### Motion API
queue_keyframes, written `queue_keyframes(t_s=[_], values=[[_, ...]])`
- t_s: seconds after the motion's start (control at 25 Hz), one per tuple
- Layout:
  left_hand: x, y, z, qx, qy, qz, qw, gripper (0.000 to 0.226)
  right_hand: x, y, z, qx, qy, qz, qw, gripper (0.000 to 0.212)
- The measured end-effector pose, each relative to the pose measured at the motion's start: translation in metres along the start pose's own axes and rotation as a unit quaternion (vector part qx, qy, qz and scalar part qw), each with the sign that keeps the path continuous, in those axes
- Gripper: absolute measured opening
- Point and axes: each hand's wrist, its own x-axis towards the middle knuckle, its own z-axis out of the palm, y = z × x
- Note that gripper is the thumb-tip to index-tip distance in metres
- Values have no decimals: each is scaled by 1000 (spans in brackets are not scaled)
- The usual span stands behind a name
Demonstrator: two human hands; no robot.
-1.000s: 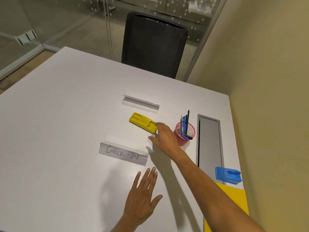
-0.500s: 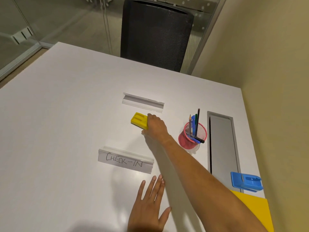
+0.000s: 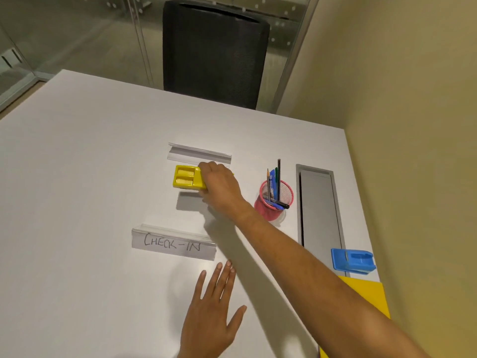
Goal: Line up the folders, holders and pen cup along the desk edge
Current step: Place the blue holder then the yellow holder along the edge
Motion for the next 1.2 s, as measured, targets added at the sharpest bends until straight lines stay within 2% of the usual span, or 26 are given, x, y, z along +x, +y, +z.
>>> queue_keyframes(t_s=[0.16, 0.32, 0.64, 0.88, 1.0, 1.2], values=[[-3, 2, -4, 12, 1, 3, 1000, 79, -36, 8, -42, 31, 37, -12, 999, 52], [-6, 4, -5, 31, 2, 1, 1000, 78, -83, 32, -68, 30, 37, -6, 999, 51], [-8, 5, -6, 59, 4, -3, 998, 77, -172, 154, -113, 24, 62, 110, 992, 52], [-8, 5, -4, 68, 7, -1, 998, 77, -214, 246, -106, -8, -11, 216, 976, 49], [-7, 4, -3, 77, 5, -2, 997, 77, -226, 269, -89, -5, -25, 233, 972, 49], [-6, 3, -2, 76, 2, -1, 997, 77, -228, 286, -55, -4, -55, 241, 969, 60]])
